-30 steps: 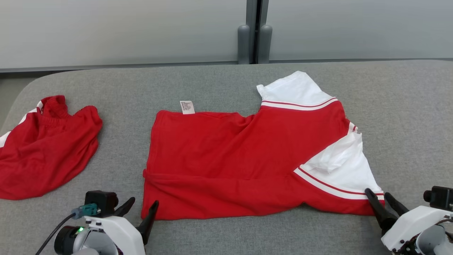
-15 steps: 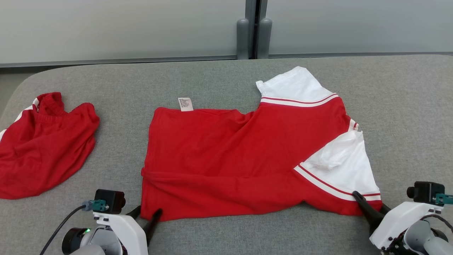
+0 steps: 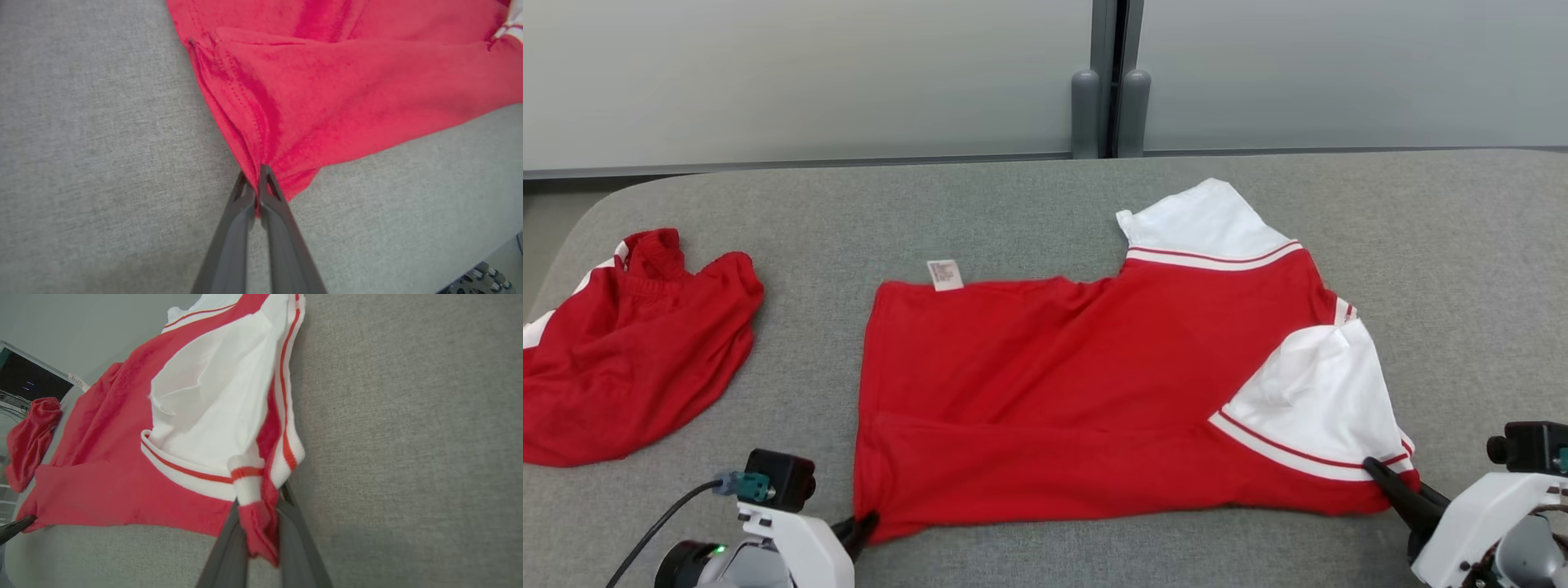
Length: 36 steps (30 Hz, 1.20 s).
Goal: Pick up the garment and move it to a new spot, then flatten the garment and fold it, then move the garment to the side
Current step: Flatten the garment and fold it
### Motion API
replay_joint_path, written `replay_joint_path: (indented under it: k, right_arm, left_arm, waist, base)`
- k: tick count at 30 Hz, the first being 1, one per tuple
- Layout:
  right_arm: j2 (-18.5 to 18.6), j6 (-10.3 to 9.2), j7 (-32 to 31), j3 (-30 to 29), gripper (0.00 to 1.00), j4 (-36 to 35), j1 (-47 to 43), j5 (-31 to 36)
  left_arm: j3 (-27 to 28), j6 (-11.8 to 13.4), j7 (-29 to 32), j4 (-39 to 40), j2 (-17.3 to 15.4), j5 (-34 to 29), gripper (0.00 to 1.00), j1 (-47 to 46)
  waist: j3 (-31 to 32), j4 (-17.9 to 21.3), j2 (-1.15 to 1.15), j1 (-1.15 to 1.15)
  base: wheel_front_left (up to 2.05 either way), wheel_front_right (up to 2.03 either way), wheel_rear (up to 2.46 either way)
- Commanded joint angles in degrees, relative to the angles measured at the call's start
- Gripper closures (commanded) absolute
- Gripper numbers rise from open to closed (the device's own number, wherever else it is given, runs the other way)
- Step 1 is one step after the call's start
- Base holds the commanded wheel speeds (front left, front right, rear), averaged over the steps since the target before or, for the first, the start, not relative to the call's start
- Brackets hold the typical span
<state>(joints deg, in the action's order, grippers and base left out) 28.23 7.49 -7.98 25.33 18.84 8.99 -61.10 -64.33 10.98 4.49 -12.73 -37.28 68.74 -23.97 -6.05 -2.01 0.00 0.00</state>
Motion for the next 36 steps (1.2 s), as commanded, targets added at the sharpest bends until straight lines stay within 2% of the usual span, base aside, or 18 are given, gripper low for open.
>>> replay_joint_path:
  k: [1,2,12,20,21,22,23,24,31,36]
  right_arm:
    - [0.94,0.01,-1.21,-0.86,1.0,-1.37,-1.31,-0.46]
    - [1.95,0.01,-3.26,-2.27,1.0,-3.4,-2.91,-1.26]
    - [3.77,0.01,-13.49,-8.59,1.0,-10.72,-12.59,-2.41]
    - [-0.38,0.01,-20.82,-15.71,1.0,-14.14,-20.31,0.73]
    - [-1.2,0.01,-21.51,-16.55,0.65,-14.5,-21.03,1.4]
    - [-2.15,0.01,-22.24,-17.48,0.0,-14.88,-21.68,2.17]
    - [-3.07,0.01,-22.95,-18.31,0.0,-15.27,-22.14,2.97]
    - [-3.96,0.01,-23.66,-19.23,0.0,-15.68,-22.37,3.74]
    - [-9.58,0.01,-27.46,-24.71,0.0,-21.0,-22.38,9.45]
    - [-11.96,0.02,-26.08,-28.29,0.0,-23.98,-20.6,10.79]
  left_arm:
    - [-0.25,0.94,0.74,1.54,-1.46,0.43,1.0,0.86]
    - [-0.59,1.97,1.96,4.29,-2.98,0.7,1.0,1.68]
    - [-1.55,6.96,5.89,14.33,-8.45,2.29,1.0,5.18]
    - [-1.66,10.67,7.1,20.2,-11.62,4.49,1.0,8.56]
    - [-1.59,11.09,7.11,20.59,-11.86,4.53,1.0,8.76]
    - [-1.57,11.35,7.07,20.98,-11.96,4.66,0.57,9.07]
    - [-1.75,11.42,7.36,21.35,-11.91,4.89,0.02,9.45]
    - [-1.95,11.52,7.59,21.61,-11.9,5.12,0.0,9.71]
    - [-1.34,12.77,6.98,22.33,-12.69,3.34,0.0,7.72]
    - [0.84,12.46,4.02,21.8,-12.28,1.59,0.0,5.34]
  waist:
    - [0.38,0.12,0.0,0.0]
    - [0.8,0.4,0.0,0.0]
    - [1.24,0.95,0.0,0.0]
    - [2.59,1.38,0.0,0.0]
    - [2.81,1.44,0.0,0.0]
    - [2.98,1.51,0.0,0.0]
    - [3.13,1.6,0.0,0.0]
    - [3.31,1.69,0.0,0.0]
    - [3.34,2.03,0.0,0.0]
    - [2.96,1.76,0.0,0.0]
  base:
    - [0.0,0.0,0.0]
    - [0.0,0.0,0.0]
    - [0.0,0.0,0.0]
    - [0.0,0.0,0.0]
    - [0.0,0.0,0.0]
    - [0.0,0.0,0.0]
    - [0.0,0.0,0.0]
    - [0.0,0.0,0.0]
    - [0.0,0.0,0.0]
    - [0.0,0.0,0.0]
